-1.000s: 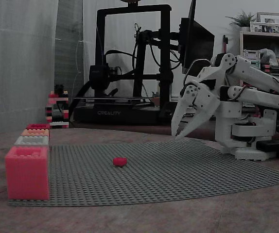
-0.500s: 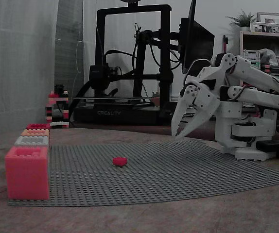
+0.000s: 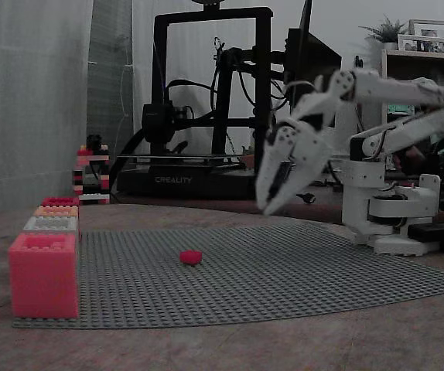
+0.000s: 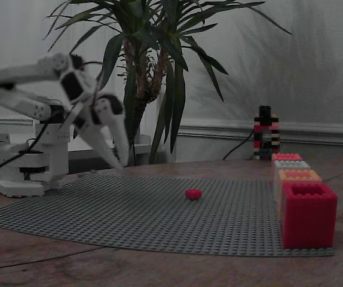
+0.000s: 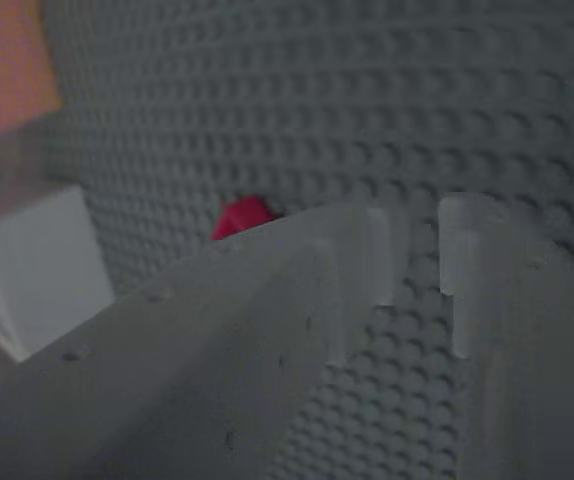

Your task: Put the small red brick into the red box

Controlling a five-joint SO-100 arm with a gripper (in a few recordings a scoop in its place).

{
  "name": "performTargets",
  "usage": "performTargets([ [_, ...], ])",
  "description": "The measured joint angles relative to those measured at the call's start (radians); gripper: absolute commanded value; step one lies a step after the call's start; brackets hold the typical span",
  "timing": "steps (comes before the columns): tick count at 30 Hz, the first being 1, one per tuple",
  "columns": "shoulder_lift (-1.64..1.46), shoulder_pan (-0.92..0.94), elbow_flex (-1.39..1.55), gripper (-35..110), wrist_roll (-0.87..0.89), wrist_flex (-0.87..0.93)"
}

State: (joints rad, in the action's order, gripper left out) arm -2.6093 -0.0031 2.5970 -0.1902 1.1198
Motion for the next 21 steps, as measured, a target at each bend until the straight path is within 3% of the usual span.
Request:
performTargets([
  [2, 0.121, 0.000, -0.069, 0, -0.083, -0.040],
  [8, 0.449, 0.000, -0.275, 0, -0.554, -0.081],
  [14, 0.683, -0.058, -0.480, 2, -0.712, -0.002],
  [21, 0.928, -0.132, -0.686, 9, -0.716, 0.109],
])
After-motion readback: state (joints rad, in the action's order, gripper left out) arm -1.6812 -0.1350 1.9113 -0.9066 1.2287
